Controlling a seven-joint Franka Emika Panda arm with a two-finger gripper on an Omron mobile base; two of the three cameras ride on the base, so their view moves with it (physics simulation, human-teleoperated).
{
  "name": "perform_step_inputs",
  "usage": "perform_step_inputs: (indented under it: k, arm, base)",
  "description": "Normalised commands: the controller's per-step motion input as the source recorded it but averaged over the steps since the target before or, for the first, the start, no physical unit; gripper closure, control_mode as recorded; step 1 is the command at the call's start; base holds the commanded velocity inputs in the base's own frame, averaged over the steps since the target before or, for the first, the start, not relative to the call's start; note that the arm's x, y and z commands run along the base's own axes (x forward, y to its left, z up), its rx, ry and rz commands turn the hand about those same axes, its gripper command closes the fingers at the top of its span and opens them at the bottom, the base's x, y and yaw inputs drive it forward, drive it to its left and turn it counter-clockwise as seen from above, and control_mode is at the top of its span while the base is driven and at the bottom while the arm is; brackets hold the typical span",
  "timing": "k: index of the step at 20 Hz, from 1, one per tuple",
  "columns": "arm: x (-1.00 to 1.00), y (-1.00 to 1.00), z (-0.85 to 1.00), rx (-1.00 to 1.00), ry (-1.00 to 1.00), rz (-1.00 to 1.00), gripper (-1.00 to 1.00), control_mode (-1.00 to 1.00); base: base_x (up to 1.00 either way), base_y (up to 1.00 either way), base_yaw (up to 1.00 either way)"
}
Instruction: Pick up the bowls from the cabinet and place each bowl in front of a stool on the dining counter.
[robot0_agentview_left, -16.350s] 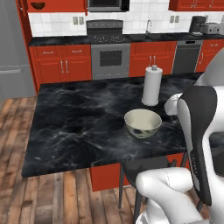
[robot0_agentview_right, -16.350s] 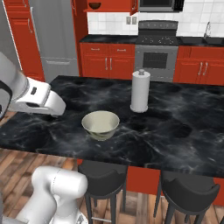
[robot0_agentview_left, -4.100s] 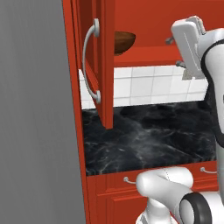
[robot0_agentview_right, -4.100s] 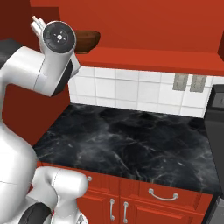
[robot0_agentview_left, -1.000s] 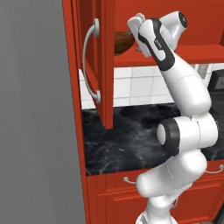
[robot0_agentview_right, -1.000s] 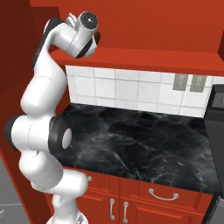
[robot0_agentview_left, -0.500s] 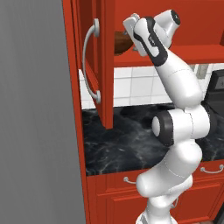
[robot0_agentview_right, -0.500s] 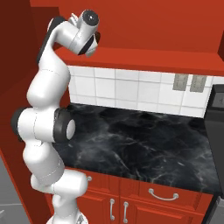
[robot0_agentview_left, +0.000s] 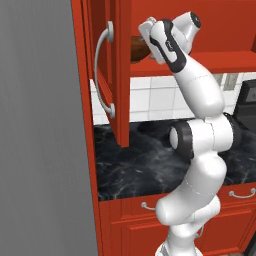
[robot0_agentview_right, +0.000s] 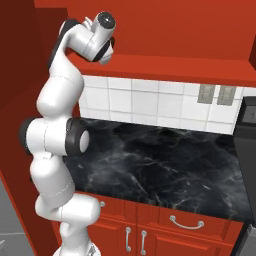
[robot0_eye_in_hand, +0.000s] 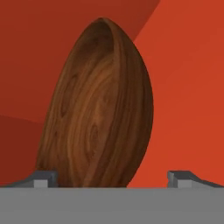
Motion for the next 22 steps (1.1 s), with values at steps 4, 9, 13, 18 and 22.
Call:
perform_step_inputs:
  k: [4, 9, 13, 18, 22]
  arm:
    - [0.25, 0.00, -0.02, 0.00, 0.04, 0.00, -1.00, -1.00]
    - [0.23, 0.00, 0.00, 0.00, 0.05, 0.00, -1.00, -1.00]
    - [0.18, 0.00, -0.04, 0.00, 0.05, 0.00, -1.00, -1.00]
    - [0.01, 0.00, -0.06, 0.00, 0.05, 0.00, -1.00, -1.00]
    - [0.00, 0.00, 0.00, 0.00, 0.00, 0.00, -1.00, -1.00]
  base:
    - [0.00, 0.00, 0.00]
    - [0.00, 0.00, 0.00]
    - [0.00, 0.00, 0.00]
    - [0.00, 0.00, 0.00]
    - [0.00, 0.00, 0.00]
